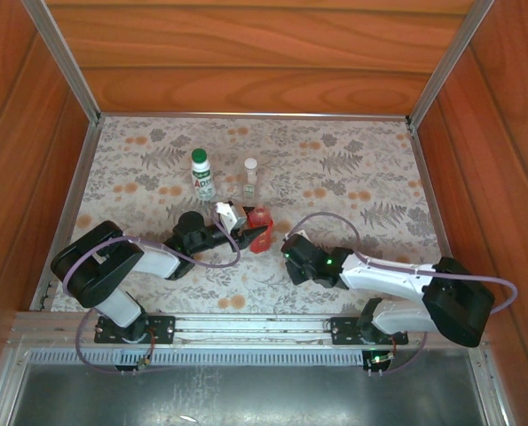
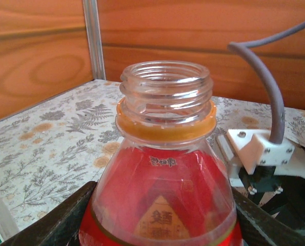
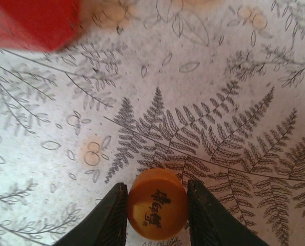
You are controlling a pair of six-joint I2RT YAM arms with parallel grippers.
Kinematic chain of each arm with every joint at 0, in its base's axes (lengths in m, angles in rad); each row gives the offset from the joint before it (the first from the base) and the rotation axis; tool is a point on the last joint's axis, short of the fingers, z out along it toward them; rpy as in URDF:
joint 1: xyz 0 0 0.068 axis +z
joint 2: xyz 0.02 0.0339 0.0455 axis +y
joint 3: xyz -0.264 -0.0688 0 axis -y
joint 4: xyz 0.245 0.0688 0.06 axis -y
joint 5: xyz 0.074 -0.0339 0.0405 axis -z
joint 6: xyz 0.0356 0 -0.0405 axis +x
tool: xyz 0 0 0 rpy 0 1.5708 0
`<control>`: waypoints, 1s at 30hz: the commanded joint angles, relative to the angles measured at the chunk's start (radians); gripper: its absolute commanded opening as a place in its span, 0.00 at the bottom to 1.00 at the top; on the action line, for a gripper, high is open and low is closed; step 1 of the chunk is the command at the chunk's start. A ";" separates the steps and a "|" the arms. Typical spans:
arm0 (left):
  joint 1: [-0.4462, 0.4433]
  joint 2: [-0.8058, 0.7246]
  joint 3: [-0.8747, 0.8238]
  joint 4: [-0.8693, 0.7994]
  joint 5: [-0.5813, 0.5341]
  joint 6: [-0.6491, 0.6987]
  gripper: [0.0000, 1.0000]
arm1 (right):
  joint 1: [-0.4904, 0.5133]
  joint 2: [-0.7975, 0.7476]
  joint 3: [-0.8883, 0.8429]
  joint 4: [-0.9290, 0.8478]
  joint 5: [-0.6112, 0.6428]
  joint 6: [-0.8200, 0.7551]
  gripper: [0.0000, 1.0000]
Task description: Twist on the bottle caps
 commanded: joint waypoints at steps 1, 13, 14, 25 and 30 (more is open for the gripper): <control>0.008 0.008 -0.008 0.013 0.014 0.012 0.58 | 0.004 -0.034 0.054 -0.091 0.013 0.019 0.32; 0.009 0.013 -0.007 0.012 0.023 0.019 0.58 | -0.039 -0.038 0.319 -0.367 -0.063 -0.033 0.32; 0.010 0.013 -0.007 0.012 0.023 0.018 0.58 | -0.046 -0.035 0.345 -0.390 -0.071 -0.041 0.32; 0.010 0.020 -0.004 0.010 0.033 0.019 0.58 | -0.078 0.031 0.635 -0.574 -0.125 -0.162 0.32; 0.009 0.027 -0.003 0.011 0.039 0.019 0.58 | -0.087 0.088 0.763 -0.615 -0.143 -0.226 0.32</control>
